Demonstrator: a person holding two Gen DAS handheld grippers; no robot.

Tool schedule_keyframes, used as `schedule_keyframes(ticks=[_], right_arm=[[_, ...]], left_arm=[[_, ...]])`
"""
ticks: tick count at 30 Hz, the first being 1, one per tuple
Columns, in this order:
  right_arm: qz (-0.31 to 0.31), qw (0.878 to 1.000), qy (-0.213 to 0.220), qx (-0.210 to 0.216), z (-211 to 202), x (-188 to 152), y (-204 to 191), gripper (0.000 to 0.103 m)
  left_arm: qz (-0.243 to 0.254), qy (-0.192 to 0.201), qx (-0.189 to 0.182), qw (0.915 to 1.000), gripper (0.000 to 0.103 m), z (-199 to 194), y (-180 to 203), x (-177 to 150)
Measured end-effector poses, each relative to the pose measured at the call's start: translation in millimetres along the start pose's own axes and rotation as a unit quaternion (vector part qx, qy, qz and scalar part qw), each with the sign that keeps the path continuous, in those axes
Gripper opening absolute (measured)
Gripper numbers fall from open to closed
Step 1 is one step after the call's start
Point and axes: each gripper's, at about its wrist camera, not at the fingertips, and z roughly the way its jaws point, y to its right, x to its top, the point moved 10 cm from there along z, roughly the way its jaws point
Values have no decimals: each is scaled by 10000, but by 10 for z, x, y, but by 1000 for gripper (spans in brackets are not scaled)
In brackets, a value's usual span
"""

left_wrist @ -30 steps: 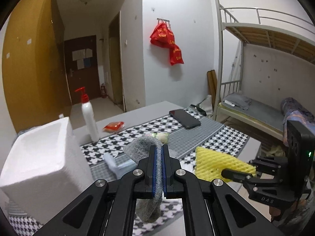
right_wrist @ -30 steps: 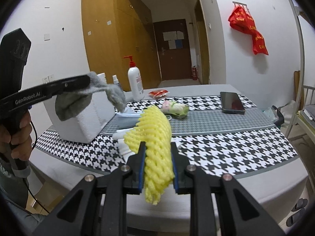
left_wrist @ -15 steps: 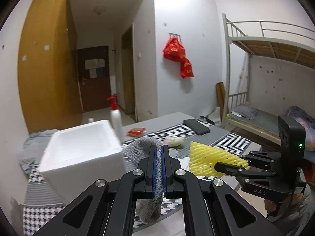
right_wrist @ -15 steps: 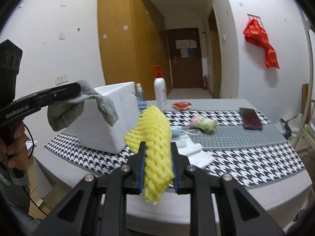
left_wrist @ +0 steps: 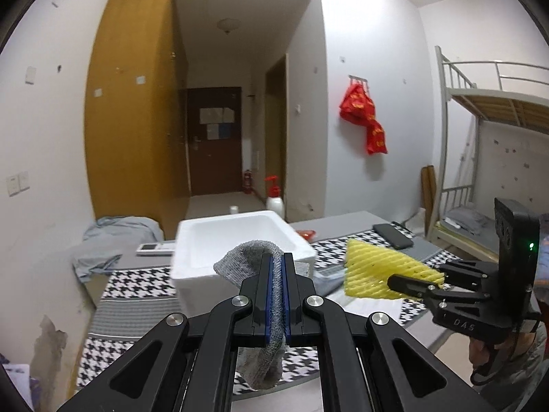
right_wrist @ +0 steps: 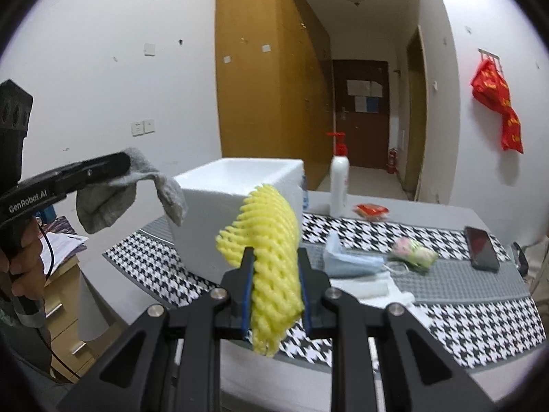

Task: Organize soft objects
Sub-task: 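Lift the sock and foam net and carry both toward the white foam box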

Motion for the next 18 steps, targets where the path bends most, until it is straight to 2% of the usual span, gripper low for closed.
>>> schedule_keyframes(ticks=[7,18], right_arm=[[-192,9997,61,156,119,238,-198,26],[-323,9986,96,398,416,537,-418,26]], left_arm=[[-196,99,347,9992,5,-138,-369,28],[-363,3,996,9944,5,-189,-826,-68]])
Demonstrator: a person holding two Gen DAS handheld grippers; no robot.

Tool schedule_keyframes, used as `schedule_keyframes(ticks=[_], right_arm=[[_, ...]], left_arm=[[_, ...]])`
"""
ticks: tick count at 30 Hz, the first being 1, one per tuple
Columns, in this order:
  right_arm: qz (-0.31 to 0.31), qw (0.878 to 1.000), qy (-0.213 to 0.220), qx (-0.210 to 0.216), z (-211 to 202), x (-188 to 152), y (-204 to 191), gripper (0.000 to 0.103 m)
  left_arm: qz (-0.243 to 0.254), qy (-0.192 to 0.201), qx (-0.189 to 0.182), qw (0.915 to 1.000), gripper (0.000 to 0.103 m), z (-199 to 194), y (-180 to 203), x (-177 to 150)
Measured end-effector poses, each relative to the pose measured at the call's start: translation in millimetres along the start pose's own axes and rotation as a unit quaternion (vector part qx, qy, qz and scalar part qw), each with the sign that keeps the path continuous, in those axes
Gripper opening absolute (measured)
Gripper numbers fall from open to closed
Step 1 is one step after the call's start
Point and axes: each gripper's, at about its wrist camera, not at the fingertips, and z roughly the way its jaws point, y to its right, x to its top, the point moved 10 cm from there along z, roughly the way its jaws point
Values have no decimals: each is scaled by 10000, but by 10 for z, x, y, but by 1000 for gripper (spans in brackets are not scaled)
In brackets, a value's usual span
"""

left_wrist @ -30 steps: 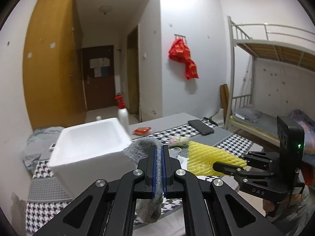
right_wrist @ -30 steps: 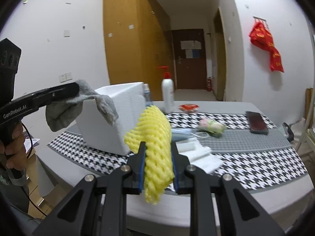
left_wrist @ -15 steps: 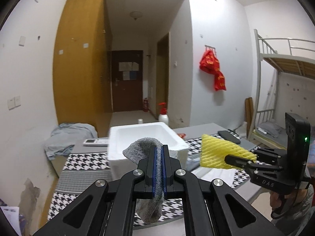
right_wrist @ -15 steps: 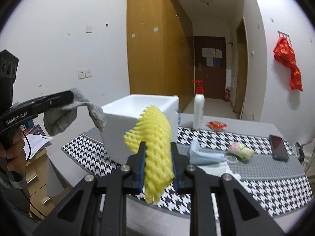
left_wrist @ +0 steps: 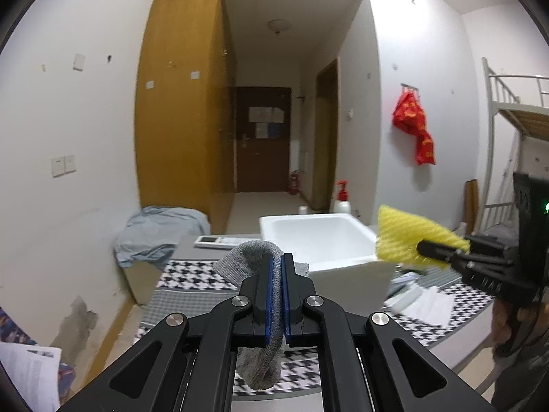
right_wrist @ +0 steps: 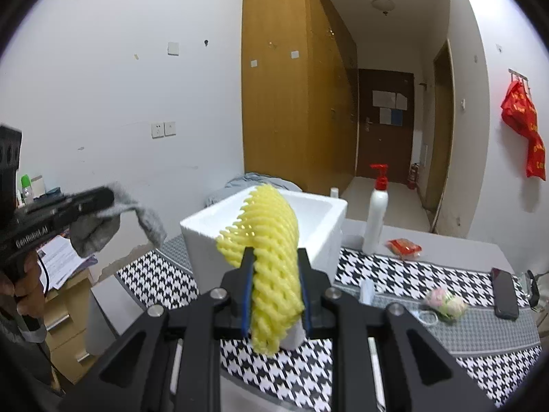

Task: Organize soft objects
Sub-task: 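Lift the sock and foam net and carry both toward the white foam box, then open the right gripper over the box to drop the foam net inside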

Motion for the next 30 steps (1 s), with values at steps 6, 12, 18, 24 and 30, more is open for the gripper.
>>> schedule_keyframes(ticks=[6,12,18,24,30], right_arm=[[-15,9999,38,124,212,166,-44,26],[-21,9997,-10,225,420,266,-80,26],[-41,9993,-112,358,658,331,-116,26],[2,9988,-281,407,891,351,-113,26],[30,9978,-556,360,1137,317,-103,26]], left_arm=[[18,-6,377,9993,5,66,-179,-22],[-95,-34,591,9982,5,134,-372,-59],[-84,-39,755,9971,5,158,-488,-65],[-145,-65,923,9956,5,197,-596,-45],[-177,-137,1064,9941,5,231,-678,-81]])
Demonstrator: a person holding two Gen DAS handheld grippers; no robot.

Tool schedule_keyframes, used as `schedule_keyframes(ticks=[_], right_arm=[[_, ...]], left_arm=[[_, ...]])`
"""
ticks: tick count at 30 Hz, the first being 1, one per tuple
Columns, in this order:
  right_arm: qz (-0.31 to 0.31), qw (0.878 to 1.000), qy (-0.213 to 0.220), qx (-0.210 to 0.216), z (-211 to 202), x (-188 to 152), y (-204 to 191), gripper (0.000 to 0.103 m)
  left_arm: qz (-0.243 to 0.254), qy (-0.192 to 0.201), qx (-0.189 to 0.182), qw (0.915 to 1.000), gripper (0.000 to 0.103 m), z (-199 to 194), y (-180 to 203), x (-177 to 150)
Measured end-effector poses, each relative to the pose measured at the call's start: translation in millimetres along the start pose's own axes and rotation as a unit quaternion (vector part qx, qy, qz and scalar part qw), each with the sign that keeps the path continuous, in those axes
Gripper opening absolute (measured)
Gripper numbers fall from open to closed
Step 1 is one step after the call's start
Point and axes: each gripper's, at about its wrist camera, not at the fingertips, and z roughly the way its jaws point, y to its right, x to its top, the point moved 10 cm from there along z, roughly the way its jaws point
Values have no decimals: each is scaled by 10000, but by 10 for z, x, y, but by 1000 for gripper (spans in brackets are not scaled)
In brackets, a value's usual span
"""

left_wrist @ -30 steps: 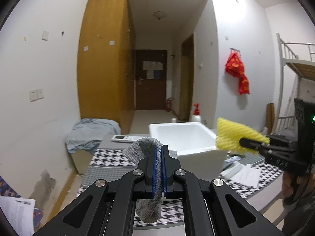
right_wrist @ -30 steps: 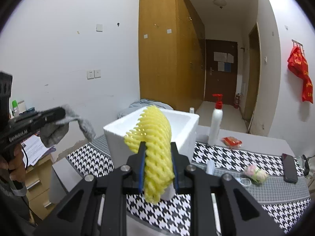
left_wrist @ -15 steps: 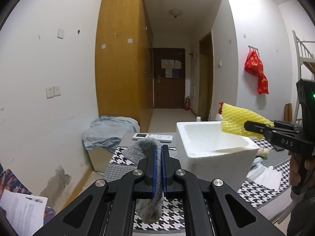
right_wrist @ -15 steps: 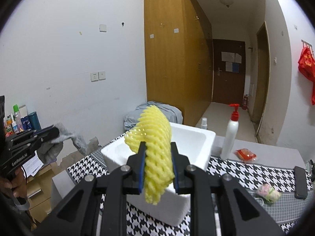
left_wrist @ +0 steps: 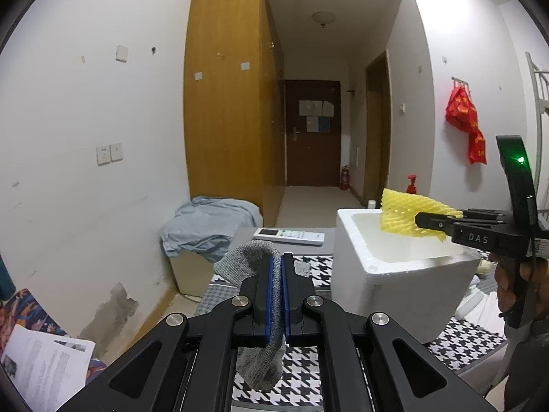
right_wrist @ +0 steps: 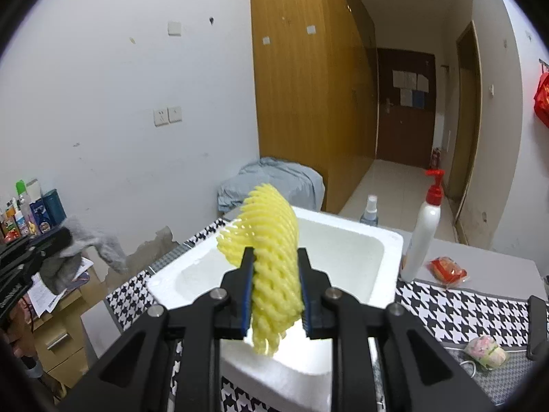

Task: Organize soft objects
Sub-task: 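Open the right gripper over the box to drop the foam net inside, then lower the sock over the box and open the left gripper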

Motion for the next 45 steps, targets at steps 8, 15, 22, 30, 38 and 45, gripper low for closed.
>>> schedule_keyframes(ticks=[8,15,22,30,38,45], right_arm=[[196,9996,-112,-137,113,26,48,75],[294,9994,76,-167,35,79,52,93],[207,9994,169,-207,-81,66,46,99],[286,9973,430,-519,-445,34,284,103],[485,9933,506,-919,-724,-131,560,103],[740,9886,507,-1212,-908,-292,790,103]], left_arm=[[-65,-58,131,9999,5,39,-106,-25],[-101,-11,65,9999,5,31,-113,33],[-144,11,-149,9998,5,53,-68,139],[66,205,-482,9986,5,87,134,438],[287,341,-959,9944,5,137,514,676],[501,292,-1395,9885,5,216,882,724]])
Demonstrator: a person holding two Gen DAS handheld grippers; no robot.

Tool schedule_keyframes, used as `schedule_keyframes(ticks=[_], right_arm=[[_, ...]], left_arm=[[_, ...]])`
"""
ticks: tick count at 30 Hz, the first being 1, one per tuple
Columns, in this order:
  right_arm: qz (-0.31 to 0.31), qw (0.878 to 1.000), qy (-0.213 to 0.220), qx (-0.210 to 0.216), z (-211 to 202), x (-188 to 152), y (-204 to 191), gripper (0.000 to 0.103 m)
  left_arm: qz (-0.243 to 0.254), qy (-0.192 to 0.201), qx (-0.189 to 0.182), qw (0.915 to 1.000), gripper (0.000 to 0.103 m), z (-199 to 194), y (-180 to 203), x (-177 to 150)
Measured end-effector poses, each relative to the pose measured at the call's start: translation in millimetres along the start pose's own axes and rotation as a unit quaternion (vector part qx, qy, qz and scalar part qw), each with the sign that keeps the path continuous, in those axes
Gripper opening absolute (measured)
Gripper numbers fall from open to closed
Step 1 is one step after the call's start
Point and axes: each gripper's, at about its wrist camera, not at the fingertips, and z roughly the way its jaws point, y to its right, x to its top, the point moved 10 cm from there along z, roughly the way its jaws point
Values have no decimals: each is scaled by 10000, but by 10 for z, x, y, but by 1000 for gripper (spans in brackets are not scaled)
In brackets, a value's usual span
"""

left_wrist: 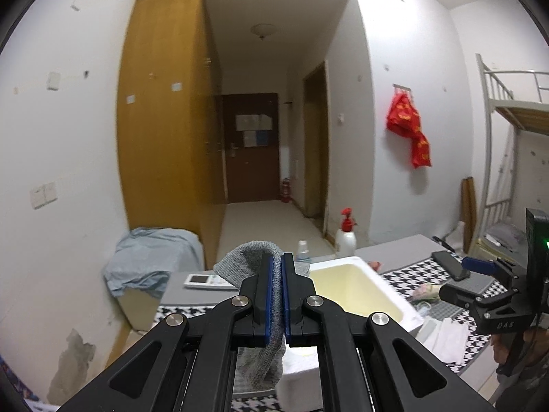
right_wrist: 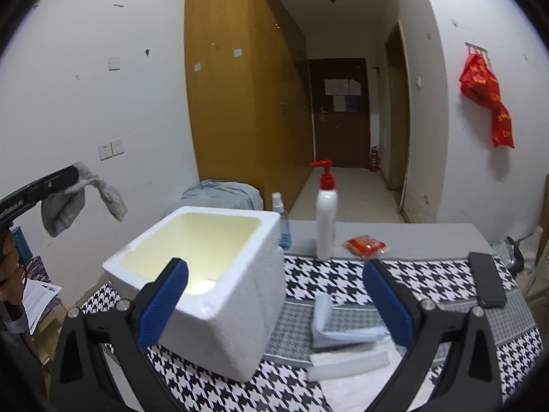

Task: Organize soft objects
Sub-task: 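Lower the sock over the box and open the left gripper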

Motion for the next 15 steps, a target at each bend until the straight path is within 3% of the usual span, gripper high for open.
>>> schedule_keyframes(ticks=[15], right_arm=[[287,9963,2,-812,-341,-251,513,103]], left_arm=[[155,-264,-852,9959,5,391,513,-21]])
